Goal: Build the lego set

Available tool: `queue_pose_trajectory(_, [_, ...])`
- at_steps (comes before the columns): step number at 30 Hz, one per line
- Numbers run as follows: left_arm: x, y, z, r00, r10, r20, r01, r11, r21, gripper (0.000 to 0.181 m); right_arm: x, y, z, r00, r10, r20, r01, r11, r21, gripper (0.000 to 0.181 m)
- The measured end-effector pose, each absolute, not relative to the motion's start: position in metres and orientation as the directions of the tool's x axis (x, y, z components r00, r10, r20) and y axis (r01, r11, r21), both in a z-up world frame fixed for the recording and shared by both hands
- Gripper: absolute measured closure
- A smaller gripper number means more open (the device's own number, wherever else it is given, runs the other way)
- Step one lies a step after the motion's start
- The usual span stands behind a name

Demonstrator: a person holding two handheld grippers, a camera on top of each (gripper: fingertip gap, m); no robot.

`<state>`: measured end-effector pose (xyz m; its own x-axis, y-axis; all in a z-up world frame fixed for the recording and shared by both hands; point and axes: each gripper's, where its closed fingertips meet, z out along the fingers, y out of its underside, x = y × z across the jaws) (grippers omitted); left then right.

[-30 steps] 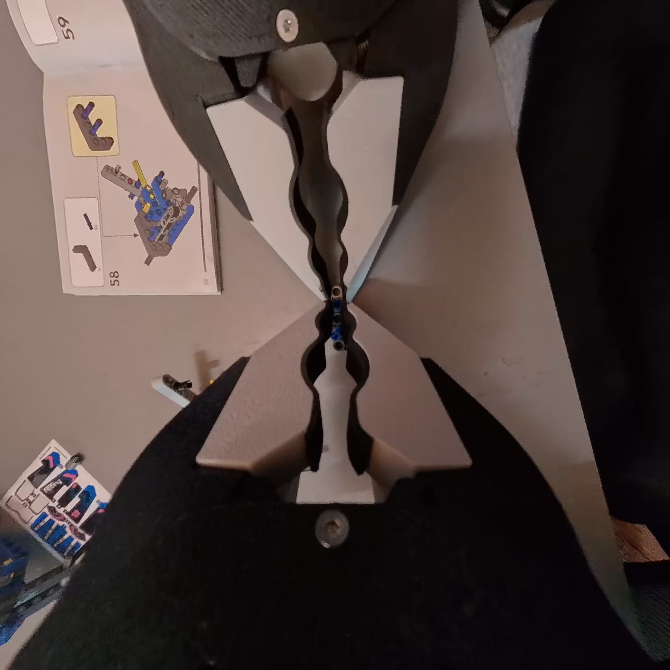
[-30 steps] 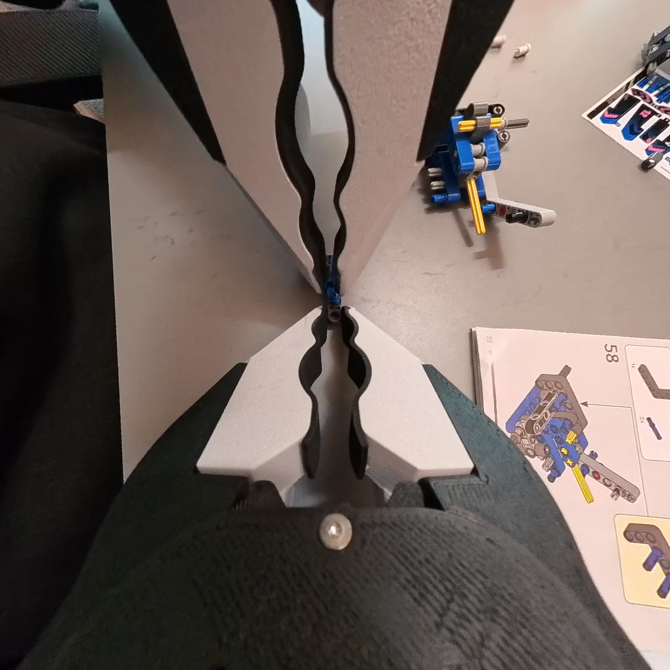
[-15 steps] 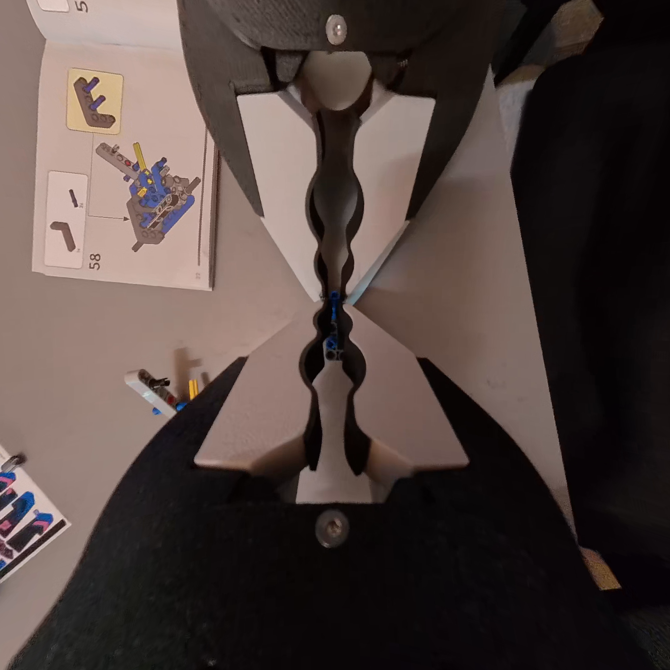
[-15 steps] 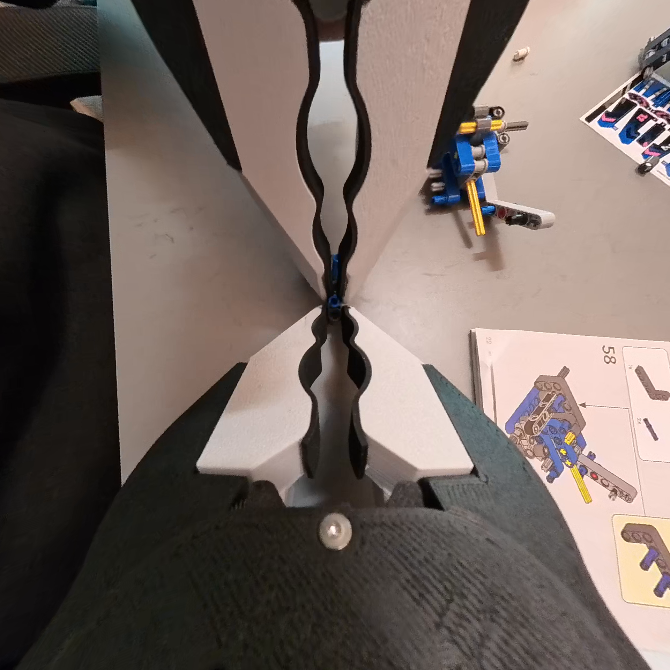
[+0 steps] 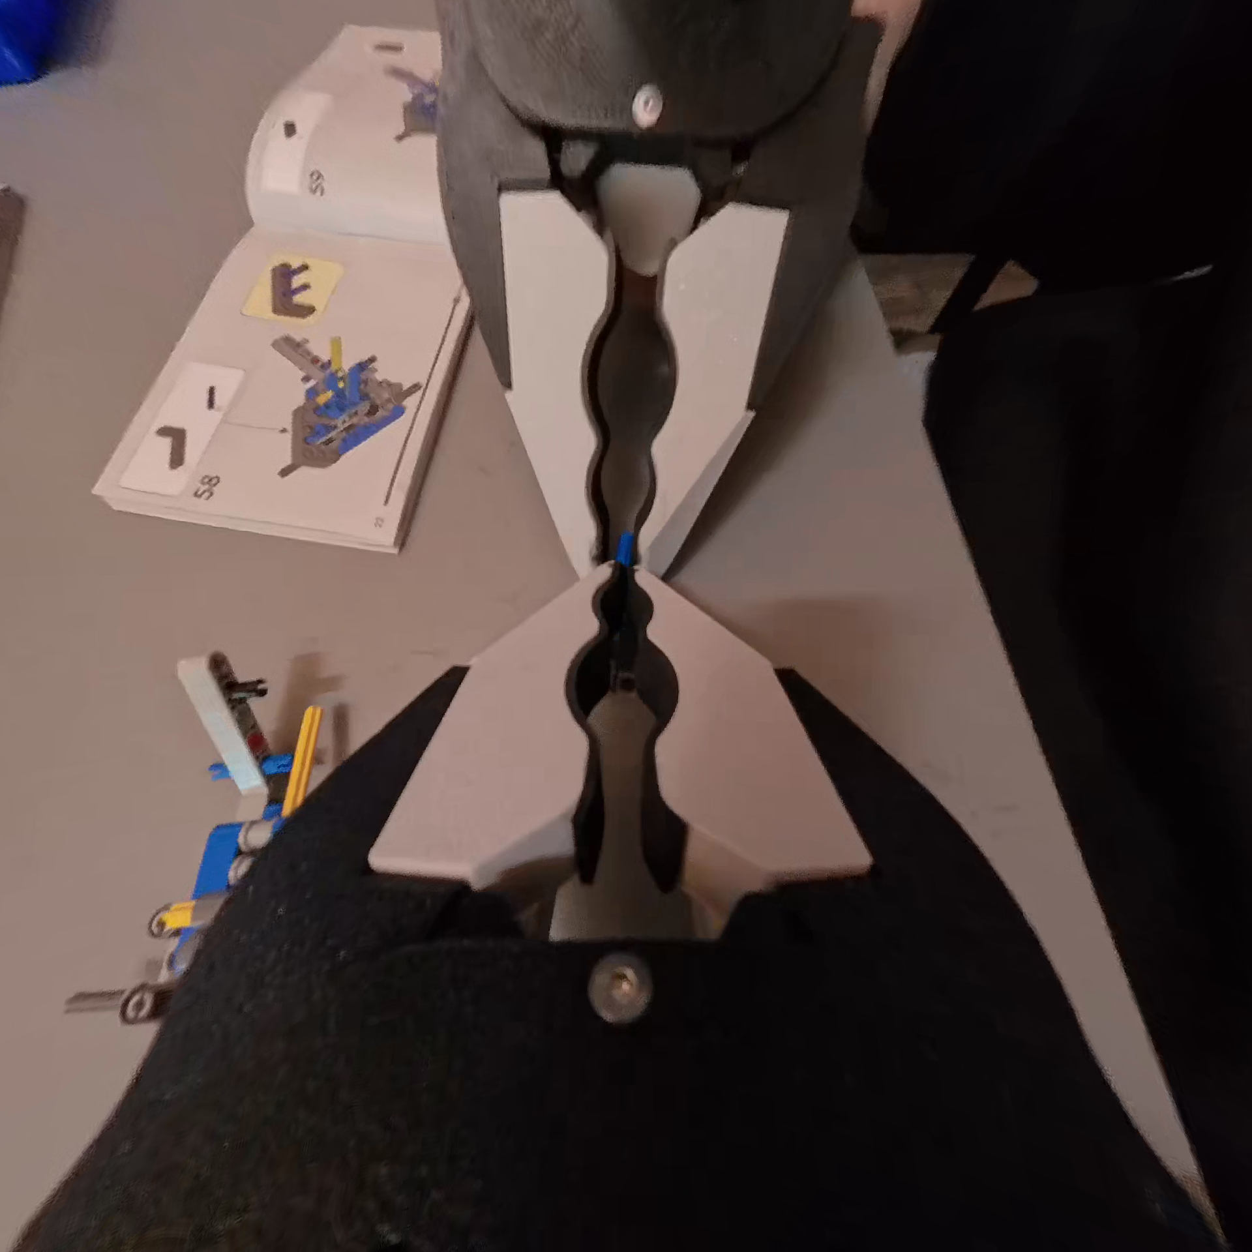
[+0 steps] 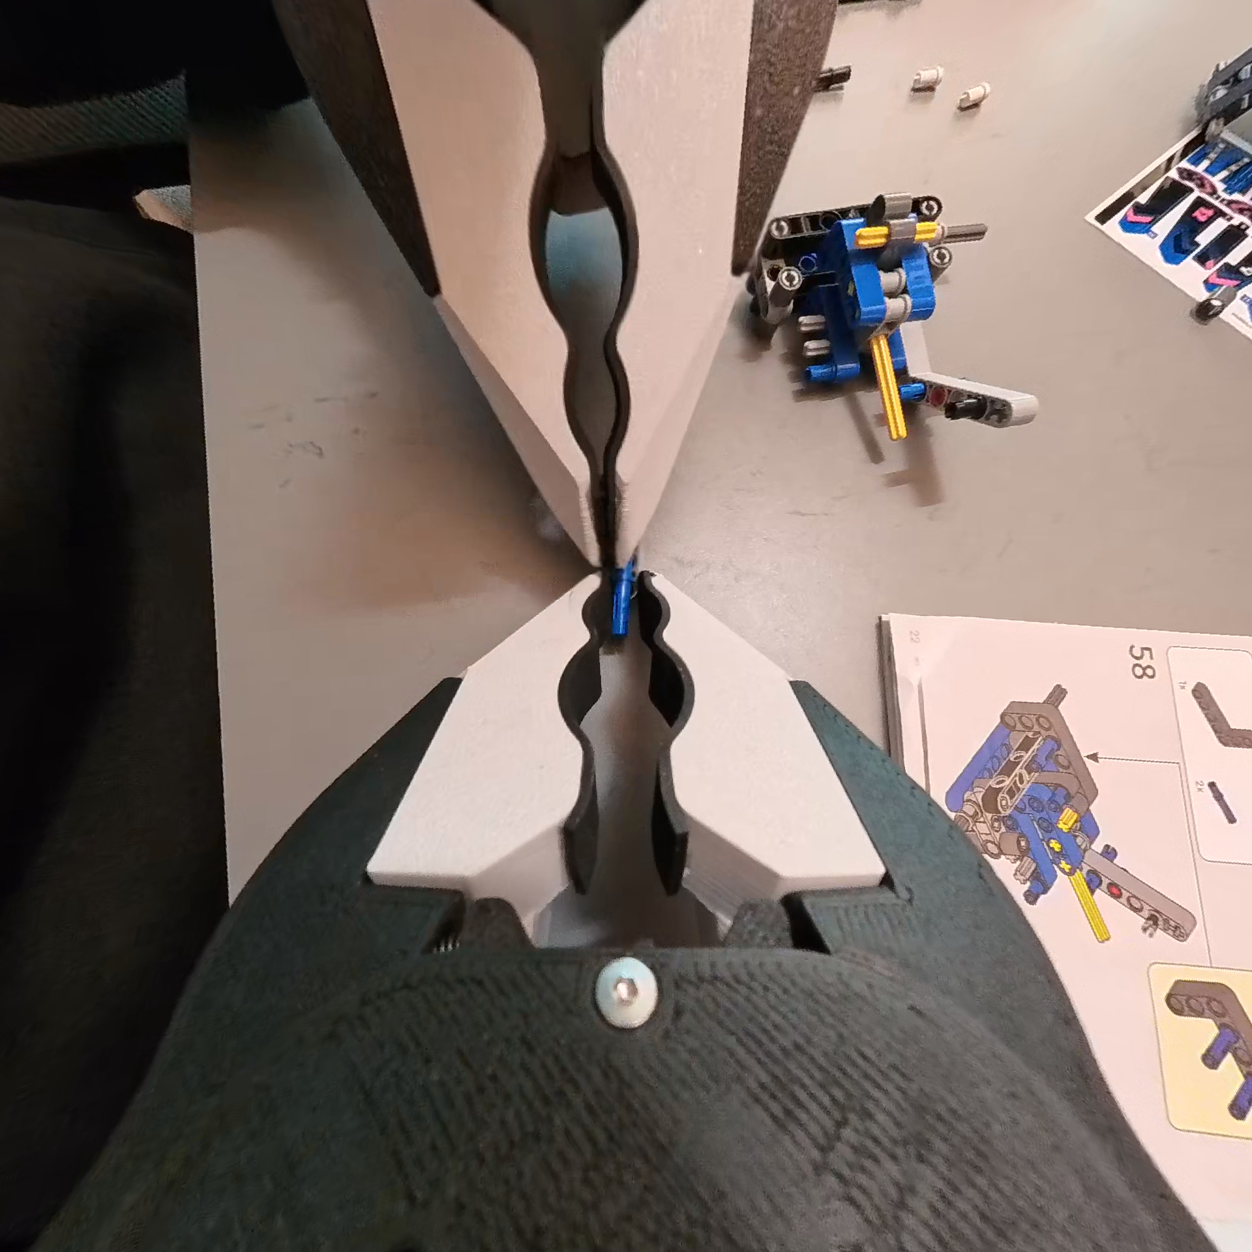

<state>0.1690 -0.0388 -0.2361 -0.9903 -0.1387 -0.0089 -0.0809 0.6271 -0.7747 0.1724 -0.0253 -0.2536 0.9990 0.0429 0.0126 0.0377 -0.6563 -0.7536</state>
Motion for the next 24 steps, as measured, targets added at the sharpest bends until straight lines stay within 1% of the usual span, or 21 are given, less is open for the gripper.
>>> queue_pose_trajectory(2, [0.172, -0.038, -0.229, -0.988, -0.146, -0.041, -0.061, 0.628, -0.776, 0.181, 0.172, -0.025, -0.254, 0.999, 0.043, 0.009, 0.035, -0.656, -0.754, 0.175])
queue_pose_trajectory(5, [0.181, -0.031, -0.22, -0.977, -0.175, -0.122, -0.027, 0.668, -0.744, 0.181, 0.17, -0.026, -0.253, 0.998, 0.056, 0.001, 0.038, -0.656, -0.754, 0.176])
queue_pose_trajectory(6, [0.181, -0.029, -0.216, -0.975, -0.185, -0.126, -0.03, 0.668, -0.744, 0.181, 0.168, -0.027, -0.253, 0.997, 0.074, 0.003, 0.051, -0.654, -0.755, 0.172])
queue_pose_trajectory(8, [0.176, -0.03, -0.21, -0.976, -0.185, -0.113, -0.036, 0.652, -0.757, 0.181, 0.167, -0.028, -0.252, 0.996, 0.085, 0.033, 0.08, -0.648, -0.757, 0.155])
queue_pose_trajectory(11, [0.171, -0.025, -0.216, -0.973, -0.194, -0.128, -0.039, 0.68, -0.732, 0.181, 0.163, -0.032, -0.248, 0.993, 0.107, 0.044, 0.101, -0.629, -0.771, 0.152])
queue_pose_trajectory(14, [0.171, -0.018, -0.225, -0.963, -0.199, -0.185, -0.02, 0.73, -0.683, 0.181, 0.168, -0.042, -0.244, 0.998, 0.053, 0.02, 0.049, -0.644, -0.763, 0.157])
queue_pose_trajectory(17, [0.164, -0.015, -0.231, -0.961, -0.181, -0.209, 0.0, 0.757, -0.654, 0.181, 0.159, -0.047, -0.245, 0.998, 0.032, -0.045, -0.012, -0.663, -0.748, 0.157])
queue_pose_trajectory(18, [0.161, -0.015, -0.232, -0.962, -0.171, -0.211, 0.007, 0.761, -0.649, 0.181, 0.157, -0.047, -0.247, 0.999, 0.029, -0.035, -0.007, -0.669, -0.743, 0.157])
queue_pose_trajectory(20, [0.154, -0.018, -0.235, -0.967, -0.16, -0.197, 0.007, 0.758, -0.652, 0.181, 0.158, -0.047, -0.253, 0.999, 0.031, 0.025, 0.039, -0.682, -0.731, 0.17])
queue_pose_trajectory(21, [0.151, -0.021, -0.236, -0.971, -0.155, -0.181, 0.003, 0.752, -0.659, 0.181, 0.157, -0.047, -0.253, 0.999, 0.035, 0.029, 0.045, -0.679, -0.732, 0.177])
queue_pose_trajectory(22, [0.148, -0.024, -0.237, -0.974, -0.154, -0.168, -0.003, 0.747, -0.665, 0.181, 0.156, -0.046, -0.253, 0.999, 0.041, 0.019, 0.042, -0.675, -0.737, 0.18])
queue_pose_trajectory(24, [0.145, -0.029, -0.238, -0.977, -0.157, -0.144, -0.021, 0.745, -0.667, 0.181, 0.156, -0.045, -0.253, 0.998, 0.056, 0.031, 0.06, -0.658, -0.751, 0.176])
